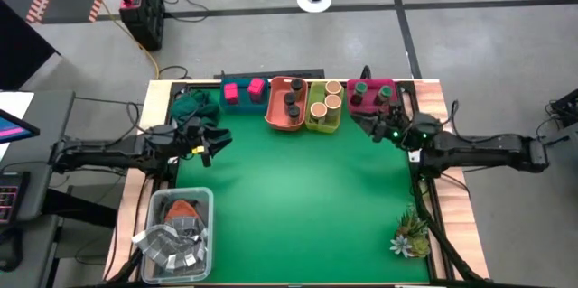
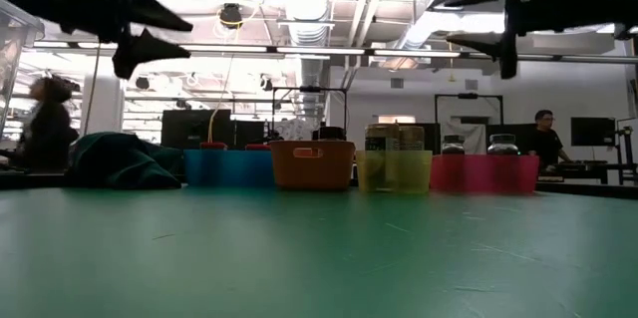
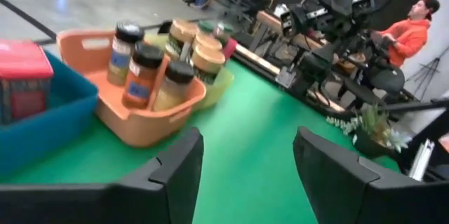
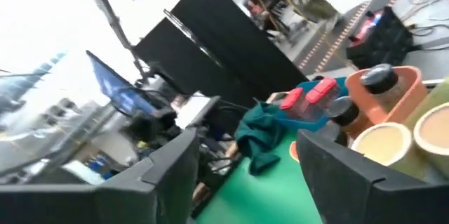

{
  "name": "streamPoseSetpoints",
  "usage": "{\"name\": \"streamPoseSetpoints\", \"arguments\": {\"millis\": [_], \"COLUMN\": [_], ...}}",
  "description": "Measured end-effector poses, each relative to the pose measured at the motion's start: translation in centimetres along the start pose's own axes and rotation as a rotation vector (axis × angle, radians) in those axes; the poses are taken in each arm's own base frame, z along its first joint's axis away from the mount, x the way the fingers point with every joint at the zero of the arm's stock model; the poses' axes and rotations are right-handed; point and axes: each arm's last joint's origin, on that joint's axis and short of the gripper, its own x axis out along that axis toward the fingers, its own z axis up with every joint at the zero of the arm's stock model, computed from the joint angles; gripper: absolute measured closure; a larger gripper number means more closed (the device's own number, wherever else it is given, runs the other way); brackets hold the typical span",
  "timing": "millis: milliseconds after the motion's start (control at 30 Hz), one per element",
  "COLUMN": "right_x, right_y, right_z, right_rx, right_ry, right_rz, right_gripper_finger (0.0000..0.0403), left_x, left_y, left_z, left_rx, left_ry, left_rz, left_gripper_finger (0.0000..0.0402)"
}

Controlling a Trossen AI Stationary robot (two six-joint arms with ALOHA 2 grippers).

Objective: Sort spices by type
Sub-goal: Return to Home Position

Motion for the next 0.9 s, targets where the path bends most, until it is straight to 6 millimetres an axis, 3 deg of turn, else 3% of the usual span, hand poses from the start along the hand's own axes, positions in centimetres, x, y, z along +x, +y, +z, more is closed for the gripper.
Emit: {"name": "streamPoseSetpoints", "arguments": {"millis": [233, 533, 700, 900], "right_x": [-1.8, -3.6, -4.6, -6.5], "right_y": [-0.7, -1.3, -0.1, 0.9], "right_z": [-2.4, -4.8, -4.8, -3.3], "right_rx": [0.072, 0.157, 0.194, 0.119], "right_ry": [-0.076, -0.048, -0.026, -0.132], "right_rz": [0.148, 0.220, 0.325, 0.436], "right_gripper_finger": [0.0191, 0.0302, 0.0348, 0.0360], "left_x": [-0.3, -0.8, -1.2, -1.9], "left_y": [0.8, 1.7, 1.9, 2.1], "left_z": [-1.5, -3.3, -3.7, -3.4], "left_rx": [-0.034, -0.088, -0.079, -0.101], "left_ry": [0.007, 0.012, 0.008, -0.027], "left_rz": [-0.026, -0.095, -0.110, -0.128], "left_gripper_finger": [0.0215, 0.0248, 0.0271, 0.0302]}}
